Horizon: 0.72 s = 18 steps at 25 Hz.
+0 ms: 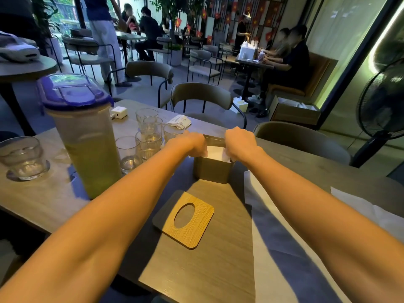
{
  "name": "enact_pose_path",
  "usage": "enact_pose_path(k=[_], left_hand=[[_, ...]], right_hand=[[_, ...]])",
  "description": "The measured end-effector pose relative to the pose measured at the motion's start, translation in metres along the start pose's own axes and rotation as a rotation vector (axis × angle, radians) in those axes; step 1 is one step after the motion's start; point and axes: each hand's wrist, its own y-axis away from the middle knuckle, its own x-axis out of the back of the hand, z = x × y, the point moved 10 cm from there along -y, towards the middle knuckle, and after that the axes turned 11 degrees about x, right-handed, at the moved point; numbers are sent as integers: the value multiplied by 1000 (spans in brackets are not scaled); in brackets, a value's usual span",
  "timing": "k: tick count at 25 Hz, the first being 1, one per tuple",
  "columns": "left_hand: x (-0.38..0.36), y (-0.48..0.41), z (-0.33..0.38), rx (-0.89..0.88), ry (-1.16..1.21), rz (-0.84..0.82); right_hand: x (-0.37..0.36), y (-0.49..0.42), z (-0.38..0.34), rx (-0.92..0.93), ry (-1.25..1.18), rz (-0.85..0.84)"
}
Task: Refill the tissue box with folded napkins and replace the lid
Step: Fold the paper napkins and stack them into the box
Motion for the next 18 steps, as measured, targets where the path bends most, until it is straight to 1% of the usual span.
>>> enact_pose_path(k=[3,6,8,10,11,14,18], left_hand=[[-14,-8,0,43,-146,-151],[-16,-10,4,21,-135,-207],[-8,-7,10,-25,-81,-138],[2,-7,7,-4,-10,-10],[3,-7,4,24,2,7],[-11,-8,-2,69,-1,-105],[-11,-5,-1,54,14,-136]], right_hand=[[0,-3,-3,4,-7,36],[-2,0,-2,5,24,26],[2,1,0,3,45,56],[3,0,1,20,43,96],[0,-1,1,29,23,85],[-23,-3,7,-3,-92,-47],[-39,-1,12,-37,-199,-162]])
